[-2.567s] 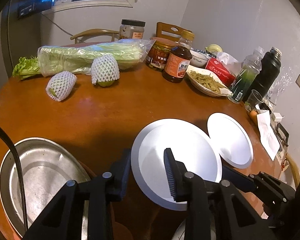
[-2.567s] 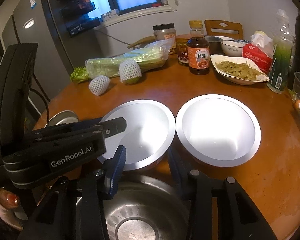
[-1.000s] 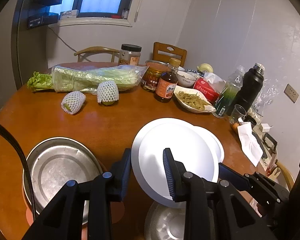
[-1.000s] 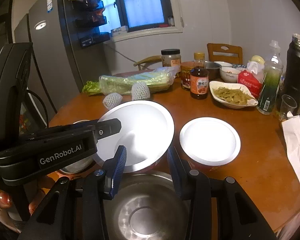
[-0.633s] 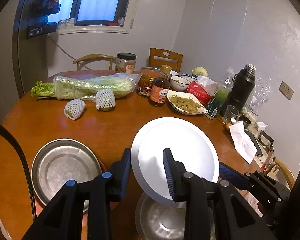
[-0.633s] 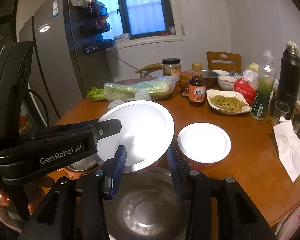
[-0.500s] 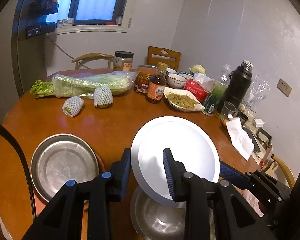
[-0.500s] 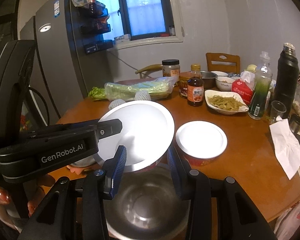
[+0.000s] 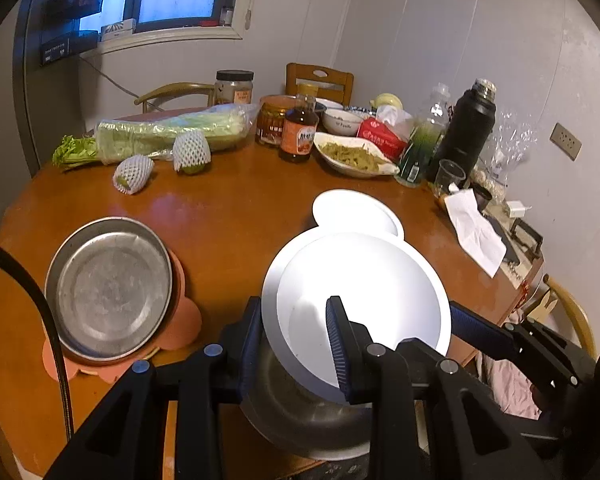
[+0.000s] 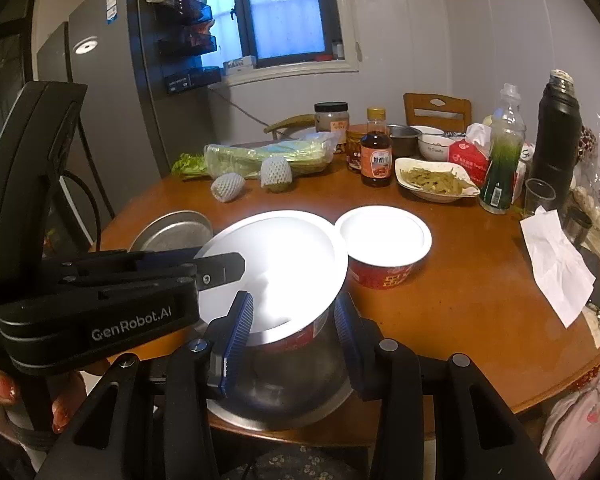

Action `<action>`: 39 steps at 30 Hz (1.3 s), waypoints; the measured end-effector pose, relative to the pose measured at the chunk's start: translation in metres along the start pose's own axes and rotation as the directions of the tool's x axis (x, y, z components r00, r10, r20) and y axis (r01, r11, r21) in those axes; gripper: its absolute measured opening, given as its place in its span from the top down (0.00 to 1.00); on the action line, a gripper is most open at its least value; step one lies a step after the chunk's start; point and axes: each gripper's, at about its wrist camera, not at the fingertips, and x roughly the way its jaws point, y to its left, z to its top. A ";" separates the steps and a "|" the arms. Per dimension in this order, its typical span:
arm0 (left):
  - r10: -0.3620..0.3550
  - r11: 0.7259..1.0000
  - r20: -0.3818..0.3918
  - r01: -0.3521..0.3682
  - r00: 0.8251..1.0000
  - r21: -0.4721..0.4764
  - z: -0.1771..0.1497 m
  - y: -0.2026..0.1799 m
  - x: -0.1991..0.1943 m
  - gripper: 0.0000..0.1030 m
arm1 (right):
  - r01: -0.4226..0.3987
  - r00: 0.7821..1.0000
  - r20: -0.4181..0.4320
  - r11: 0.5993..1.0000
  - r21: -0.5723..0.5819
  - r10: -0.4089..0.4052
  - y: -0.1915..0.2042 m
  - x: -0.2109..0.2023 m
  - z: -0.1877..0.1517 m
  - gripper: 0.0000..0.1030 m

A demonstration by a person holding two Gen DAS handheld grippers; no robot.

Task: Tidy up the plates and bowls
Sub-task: 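Lift the white plate off the red cup with the right tool, then lower the white plate into the steel bowl and open the right tool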

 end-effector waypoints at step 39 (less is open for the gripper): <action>0.050 0.999 -0.110 -0.050 0.993 0.006 -0.025 0.001 0.041 0.70 | 0.013 0.995 -0.094 1.000 -0.013 -0.015 -0.008 0.033 -0.030 0.56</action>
